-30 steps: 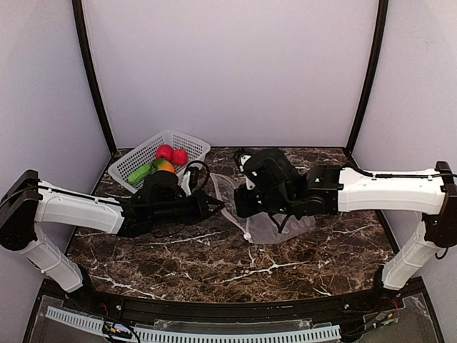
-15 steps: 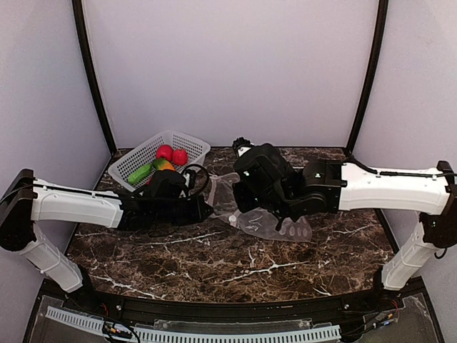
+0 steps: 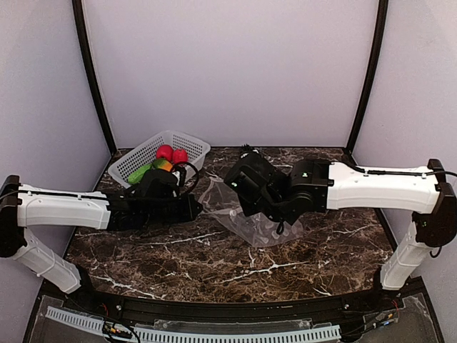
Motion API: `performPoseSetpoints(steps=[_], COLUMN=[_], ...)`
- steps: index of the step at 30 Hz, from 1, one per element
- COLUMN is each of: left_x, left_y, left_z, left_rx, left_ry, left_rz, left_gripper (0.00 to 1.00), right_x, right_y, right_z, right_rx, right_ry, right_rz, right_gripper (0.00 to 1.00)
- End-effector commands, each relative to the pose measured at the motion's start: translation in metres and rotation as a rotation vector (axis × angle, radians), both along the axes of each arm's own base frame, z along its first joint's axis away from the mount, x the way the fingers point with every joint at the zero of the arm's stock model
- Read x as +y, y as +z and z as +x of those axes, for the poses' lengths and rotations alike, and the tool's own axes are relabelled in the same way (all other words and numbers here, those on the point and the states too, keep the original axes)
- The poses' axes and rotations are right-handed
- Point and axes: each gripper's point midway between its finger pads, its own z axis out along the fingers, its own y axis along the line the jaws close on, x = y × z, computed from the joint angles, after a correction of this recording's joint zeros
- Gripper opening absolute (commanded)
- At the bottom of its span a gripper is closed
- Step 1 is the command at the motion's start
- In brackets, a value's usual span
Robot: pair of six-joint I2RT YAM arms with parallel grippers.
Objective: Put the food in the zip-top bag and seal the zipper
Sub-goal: Open the zipper food storage bag at the center of the board.
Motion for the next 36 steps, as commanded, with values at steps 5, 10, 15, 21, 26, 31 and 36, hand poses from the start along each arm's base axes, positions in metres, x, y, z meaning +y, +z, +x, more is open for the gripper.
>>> performPoseSetpoints(steps=[5,10,15,21,26,31,36], left_x=[-0.024,-0.022,0.013,0.067,0.098,0.142,0.175], left_y=[0.008,0.052,0.084,0.07,0.075,0.052,0.037], left_z=[-0.009,-0.016,-0.027,-0.022,-0.001,0.048,0.101], left_rx=[-0.027,-0.155,-0.218,-0.099,-0.087,-0.014,0.087], left_ry=[-0.137,-0.219,-0.261,-0.248,-0.213,-0.162,-0.075], left_rz=[-0.064,-0.086,0.02,0.156,0.216,0.35,0.361], left_gripper=[0.19,0.57,0.81,0.86,0.9,0.9,0.85], right_x=[0.033,0.041,0.042,0.042,0.043,0.043,0.042], right_y=[0.005,0.005,0.005,0.004,0.003,0.002,0.002], right_z=[-0.011,-0.014,-0.013,-0.008,-0.009,-0.01,-0.01], right_rx=[0.056,0.071,0.073,0.082,0.097,0.113,0.117], right_ry=[0.131,0.159,0.158,0.155,0.16,0.17,0.164], right_rz=[0.113,0.141,0.144,0.148,0.158,0.166,0.175], right_gripper=[0.0,0.0,0.0,0.0,0.0,0.0,0.0])
